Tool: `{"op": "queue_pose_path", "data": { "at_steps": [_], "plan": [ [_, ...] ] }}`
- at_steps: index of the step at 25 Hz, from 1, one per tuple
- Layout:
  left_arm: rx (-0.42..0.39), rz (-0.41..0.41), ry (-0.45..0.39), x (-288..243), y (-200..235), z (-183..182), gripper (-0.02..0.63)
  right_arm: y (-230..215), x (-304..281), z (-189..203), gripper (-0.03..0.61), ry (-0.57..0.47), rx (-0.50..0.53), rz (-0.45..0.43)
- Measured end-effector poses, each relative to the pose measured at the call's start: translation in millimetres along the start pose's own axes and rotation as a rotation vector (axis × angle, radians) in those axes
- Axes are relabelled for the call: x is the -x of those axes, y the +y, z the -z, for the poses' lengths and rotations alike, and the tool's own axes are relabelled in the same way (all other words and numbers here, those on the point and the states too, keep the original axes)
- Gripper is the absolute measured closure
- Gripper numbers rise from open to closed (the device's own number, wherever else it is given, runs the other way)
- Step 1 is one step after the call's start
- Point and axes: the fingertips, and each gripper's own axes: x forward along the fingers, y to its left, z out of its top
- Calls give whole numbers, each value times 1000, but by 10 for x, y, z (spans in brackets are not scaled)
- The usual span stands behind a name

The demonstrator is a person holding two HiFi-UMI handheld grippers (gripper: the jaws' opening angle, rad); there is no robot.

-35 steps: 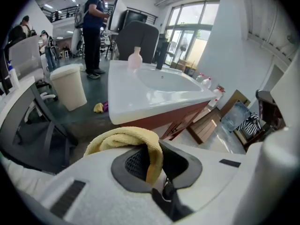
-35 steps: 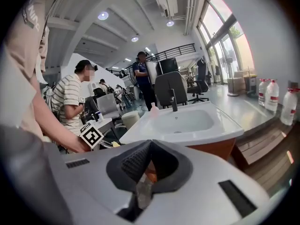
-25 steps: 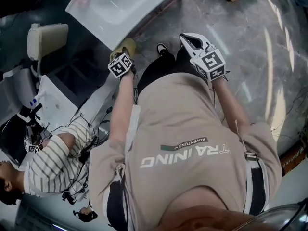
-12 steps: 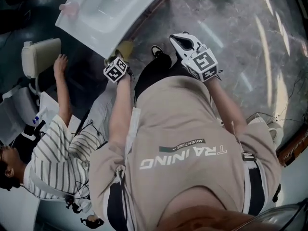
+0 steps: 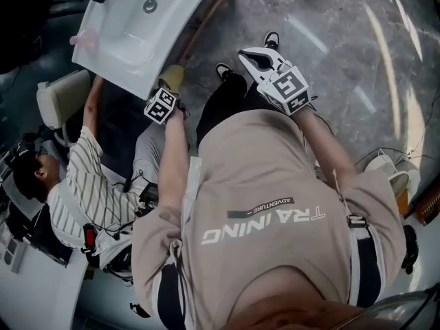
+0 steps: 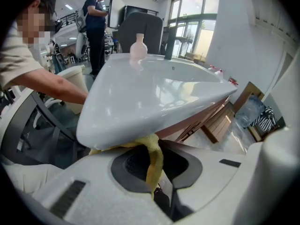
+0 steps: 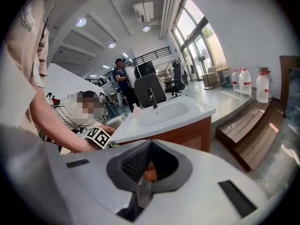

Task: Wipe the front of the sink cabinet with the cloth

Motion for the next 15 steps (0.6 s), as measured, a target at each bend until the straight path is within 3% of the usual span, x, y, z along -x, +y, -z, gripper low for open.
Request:
{"op": "queue_pose_path", "data": {
  "at_steps": [4, 8, 15],
  "plan": [
    [22, -15, -4, -63, -221, -52, 574, -337, 116, 63, 566, 13, -14, -3],
    [-15, 6, -17, -151, -500, -116, 574, -609, 171, 144, 566, 35, -14, -6],
    [10, 3, -34, -272, -773, -221, 574, -842, 203, 62, 566, 34, -24, -8]
  ]
}}
